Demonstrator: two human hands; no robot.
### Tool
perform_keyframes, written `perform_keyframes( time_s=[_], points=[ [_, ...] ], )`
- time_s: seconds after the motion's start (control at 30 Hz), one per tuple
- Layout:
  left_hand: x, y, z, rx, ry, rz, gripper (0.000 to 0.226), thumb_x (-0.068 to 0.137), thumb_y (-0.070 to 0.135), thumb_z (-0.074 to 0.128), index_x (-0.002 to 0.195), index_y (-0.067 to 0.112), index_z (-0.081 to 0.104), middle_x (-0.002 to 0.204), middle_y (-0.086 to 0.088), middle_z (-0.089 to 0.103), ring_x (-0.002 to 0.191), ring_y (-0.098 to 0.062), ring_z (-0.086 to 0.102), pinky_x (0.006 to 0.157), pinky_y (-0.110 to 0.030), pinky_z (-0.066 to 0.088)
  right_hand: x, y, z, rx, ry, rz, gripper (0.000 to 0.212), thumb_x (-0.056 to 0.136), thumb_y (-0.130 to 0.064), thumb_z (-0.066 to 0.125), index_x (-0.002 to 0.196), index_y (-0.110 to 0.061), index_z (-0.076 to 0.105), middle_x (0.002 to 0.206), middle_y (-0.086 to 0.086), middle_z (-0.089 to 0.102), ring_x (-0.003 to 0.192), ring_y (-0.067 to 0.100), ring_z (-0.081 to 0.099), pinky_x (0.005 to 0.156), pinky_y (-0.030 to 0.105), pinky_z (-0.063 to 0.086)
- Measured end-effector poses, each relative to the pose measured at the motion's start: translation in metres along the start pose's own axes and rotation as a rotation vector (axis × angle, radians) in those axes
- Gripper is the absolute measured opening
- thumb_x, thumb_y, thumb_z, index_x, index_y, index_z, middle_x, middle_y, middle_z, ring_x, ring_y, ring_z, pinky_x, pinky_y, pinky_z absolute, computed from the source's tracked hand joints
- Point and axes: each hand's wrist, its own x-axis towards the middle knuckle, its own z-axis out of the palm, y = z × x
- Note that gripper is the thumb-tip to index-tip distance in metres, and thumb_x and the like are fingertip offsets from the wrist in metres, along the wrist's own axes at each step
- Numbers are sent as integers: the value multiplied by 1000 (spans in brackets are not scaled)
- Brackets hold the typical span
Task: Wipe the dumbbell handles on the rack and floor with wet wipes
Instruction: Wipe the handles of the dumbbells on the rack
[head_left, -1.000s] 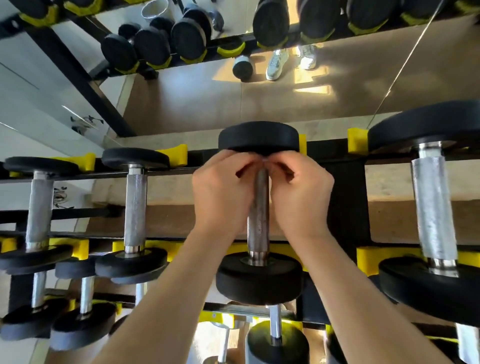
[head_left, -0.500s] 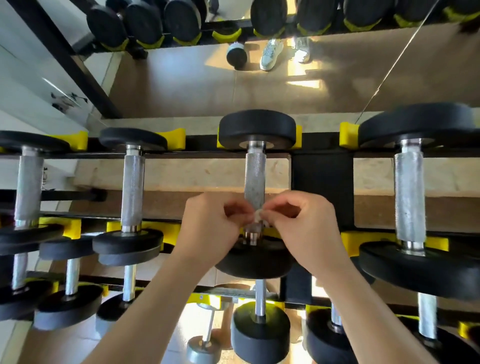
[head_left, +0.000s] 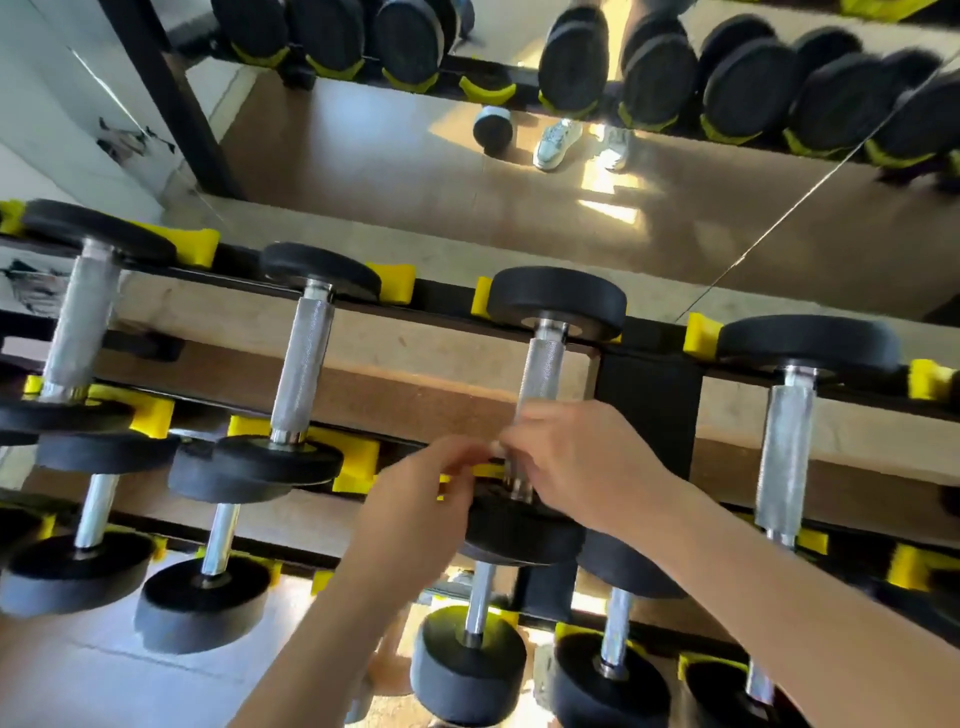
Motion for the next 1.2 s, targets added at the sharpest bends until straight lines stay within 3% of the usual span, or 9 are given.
perform_keyframes(
  time_s=[0.13, 0.2, 0.33, 0.5, 0.67, 0.83, 0.93, 1.03, 1.2],
  points=[
    [-16, -2, 8, 43, 75, -17, 29, 100, 17, 43, 114, 32, 64, 99, 17, 63, 87, -3, 57, 66, -4, 41, 24, 29, -19, -36, 363, 159, 10, 80, -6, 69, 89, -10, 72, 82, 6, 68, 70, 28, 66, 55, 40, 55],
    [-15, -2, 9, 57, 86, 5, 33, 99, 16, 42, 118, 32, 63, 106, 15, 65, 94, -6, 57, 73, -13, 45, 13, 20, -10, 50, 372, 173, 12, 82, -7, 68, 92, -11, 74, 84, 6, 70, 73, 24, 67, 59, 41, 57],
    [-15, 1, 10, 84, 91, 17, 37, 96, 12, 43, 119, 32, 63, 112, 14, 64, 98, -7, 56, 75, -18, 42, -13, -7, 6, 176, 120, 57, 12, 87, -14, 60, 91, -14, 71, 84, 0, 66, 72, 19, 63, 62, 40, 54],
    [-21, 4, 14, 141, 58, 43, 42, 94, 9, 41, 121, 34, 61, 116, 15, 61, 102, -8, 55, 73, -16, 36, 19, 23, -5, 169, 526, 294, 12, 91, -8, 61, 96, -13, 71, 90, 3, 69, 77, 18, 65, 66, 37, 56],
    [-17, 5, 8, 153, 33, 87, 40, 92, 7, 45, 120, 30, 64, 117, 11, 63, 102, -9, 56, 78, -17, 41, -6, -13, 21, 470, 540, 434, 9, 93, -15, 60, 85, -16, 62, 71, -7, 60, 64, 7, 58, 56, 26, 51],
    [-18, 6, 7, 166, 36, 115, 39, 95, 11, 43, 123, 31, 61, 118, 12, 61, 99, -4, 55, 77, -10, 42, 26, 3, 9, 538, 794, 549, 13, 92, -4, 58, 82, -12, 58, 69, -4, 57, 64, 9, 56, 55, 24, 46],
    [-20, 5, 9, 177, 53, 89, 38, 96, 11, 43, 124, 29, 60, 119, 11, 62, 99, -5, 56, 70, -2, 34, 1, -14, 22, 571, 589, 538, 11, 91, -8, 62, 80, -12, 59, 68, -7, 56, 66, 8, 56, 56, 18, 45],
    [-19, 6, 10, 216, 72, 97, 38, 96, 12, 44, 126, 29, 59, 120, 11, 62, 99, -6, 56, 72, -9, 34, -20, -30, 30, 563, 302, 509, 8, 90, -14, 63, 82, -16, 62, 71, -10, 59, 66, 4, 56, 59, 16, 45],
    [-19, 4, 10, 205, 59, 120, 35, 97, 13, 43, 123, 30, 60, 116, 12, 60, 89, 0, 49, 69, -6, 37, 9, 2, 8, 525, 557, 610, 13, 91, -8, 59, 81, -15, 55, 70, -8, 56, 63, 5, 55, 58, 22, 48]
  ],
)
